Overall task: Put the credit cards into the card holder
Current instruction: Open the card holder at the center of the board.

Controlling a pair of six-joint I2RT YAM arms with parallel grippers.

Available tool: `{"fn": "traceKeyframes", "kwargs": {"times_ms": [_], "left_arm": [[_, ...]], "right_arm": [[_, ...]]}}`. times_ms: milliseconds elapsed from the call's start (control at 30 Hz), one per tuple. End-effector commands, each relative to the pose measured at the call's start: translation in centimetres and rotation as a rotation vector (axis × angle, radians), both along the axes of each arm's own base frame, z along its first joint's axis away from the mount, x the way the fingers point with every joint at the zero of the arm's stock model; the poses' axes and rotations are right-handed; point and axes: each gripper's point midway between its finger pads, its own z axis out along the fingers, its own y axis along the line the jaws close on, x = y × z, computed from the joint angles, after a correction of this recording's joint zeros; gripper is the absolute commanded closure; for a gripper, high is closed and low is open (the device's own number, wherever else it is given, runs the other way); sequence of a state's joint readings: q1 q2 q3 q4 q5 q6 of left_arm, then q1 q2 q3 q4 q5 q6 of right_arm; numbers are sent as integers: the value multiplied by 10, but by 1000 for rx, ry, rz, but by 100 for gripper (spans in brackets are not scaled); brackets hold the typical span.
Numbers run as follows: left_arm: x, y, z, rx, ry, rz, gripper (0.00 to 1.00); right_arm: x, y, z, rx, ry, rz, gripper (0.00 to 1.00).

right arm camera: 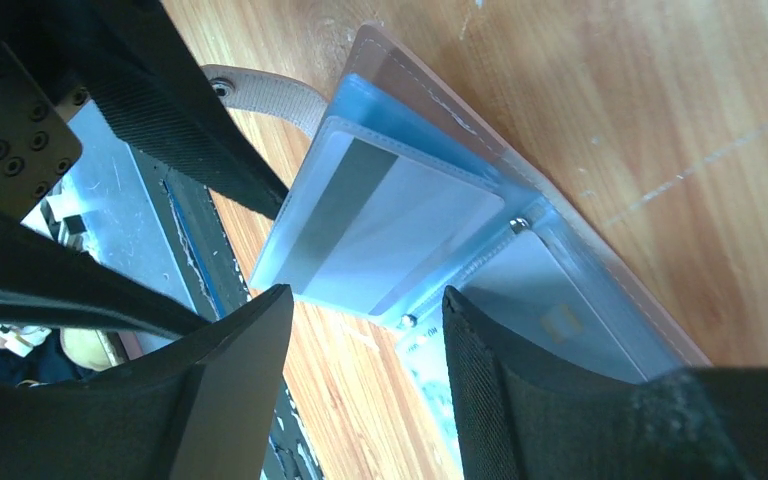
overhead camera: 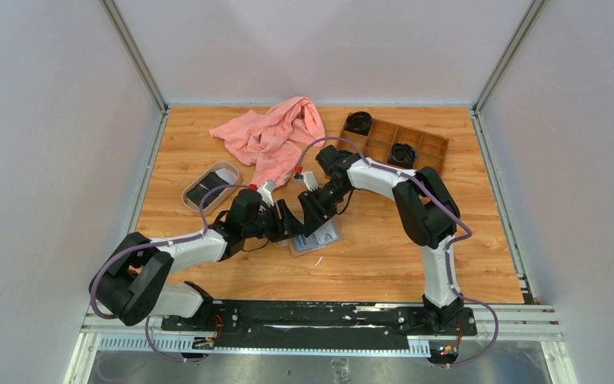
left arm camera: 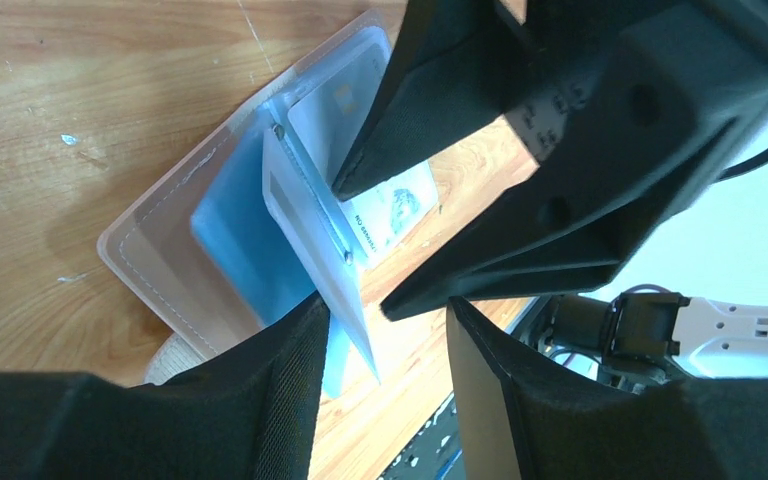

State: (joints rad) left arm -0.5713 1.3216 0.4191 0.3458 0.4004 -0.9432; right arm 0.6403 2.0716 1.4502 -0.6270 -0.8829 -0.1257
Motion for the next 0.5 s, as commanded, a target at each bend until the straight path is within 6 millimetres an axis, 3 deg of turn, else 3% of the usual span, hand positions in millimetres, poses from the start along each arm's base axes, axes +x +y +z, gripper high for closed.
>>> {"fn": "traceKeyframes", "kwargs": {"times_ms": [0,367,467], "left_arm": [[7,-8,10,-35,-23,-19,50],[21,-23,14,-44,-13,-49,44],[25,-27,10,-40,2,-58,42]], "right_arm": [[13,-9,26,35,-60,-12,38],[32,-27,42,48,-99,-71,37],[39,-36,46,62,-95,-100,42]]}}
